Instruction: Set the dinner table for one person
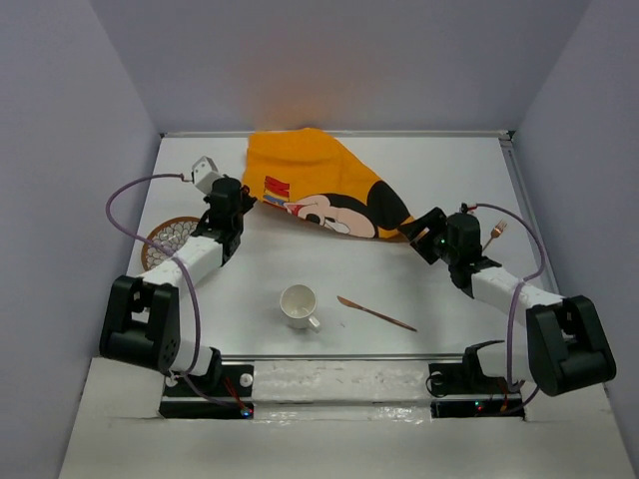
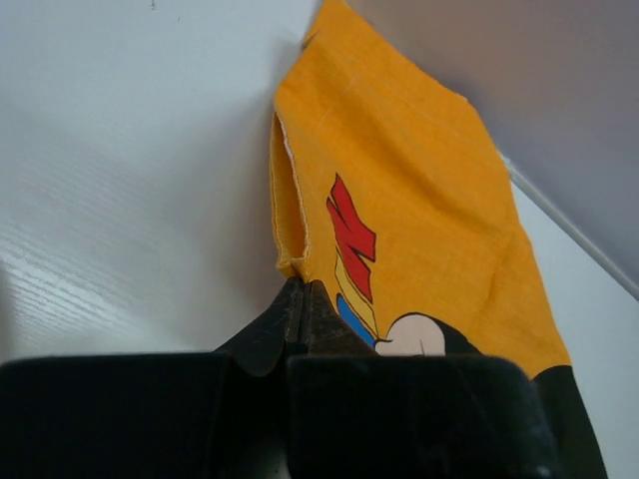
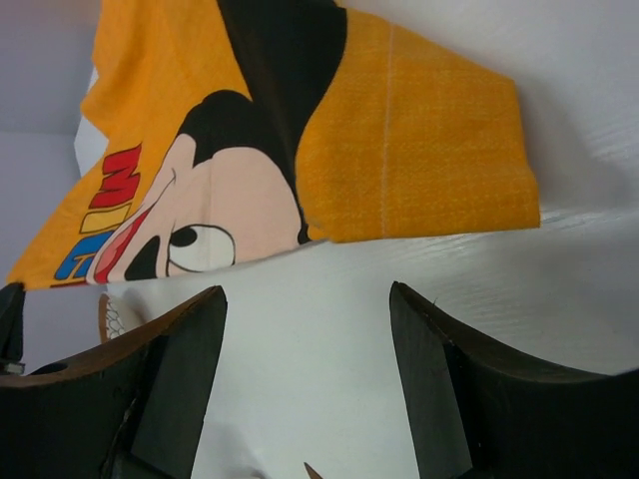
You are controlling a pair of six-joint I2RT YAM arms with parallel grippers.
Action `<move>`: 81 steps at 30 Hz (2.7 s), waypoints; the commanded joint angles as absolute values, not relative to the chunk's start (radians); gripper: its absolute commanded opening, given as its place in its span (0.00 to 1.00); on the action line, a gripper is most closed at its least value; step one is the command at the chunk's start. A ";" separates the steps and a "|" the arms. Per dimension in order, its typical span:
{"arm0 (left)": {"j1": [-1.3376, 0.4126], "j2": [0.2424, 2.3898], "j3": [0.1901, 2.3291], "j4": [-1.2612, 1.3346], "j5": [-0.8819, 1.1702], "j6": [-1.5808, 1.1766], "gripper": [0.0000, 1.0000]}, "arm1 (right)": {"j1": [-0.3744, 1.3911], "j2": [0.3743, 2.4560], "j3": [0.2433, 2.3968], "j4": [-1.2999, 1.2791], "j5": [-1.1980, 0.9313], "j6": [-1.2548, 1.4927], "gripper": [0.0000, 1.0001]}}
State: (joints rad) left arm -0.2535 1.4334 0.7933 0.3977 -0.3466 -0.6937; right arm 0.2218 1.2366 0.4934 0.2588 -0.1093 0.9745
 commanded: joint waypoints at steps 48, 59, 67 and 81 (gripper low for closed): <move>-0.273 1.188 0.837 0.394 -0.348 -0.649 0.00 | 0.167 1.257 0.666 0.397 0.247 0.871 0.00; -0.272 1.092 1.318 0.292 -0.298 -0.557 0.00 | 0.167 0.988 1.191 0.108 0.302 0.381 0.00; -0.272 1.051 1.315 0.288 -0.293 -0.558 0.00 | 0.167 1.018 1.316 0.026 0.295 0.316 0.00; -0.118 1.512 1.616 0.186 -0.111 -0.600 0.00 | 0.108 1.434 1.596 0.029 0.209 0.287 0.00</move>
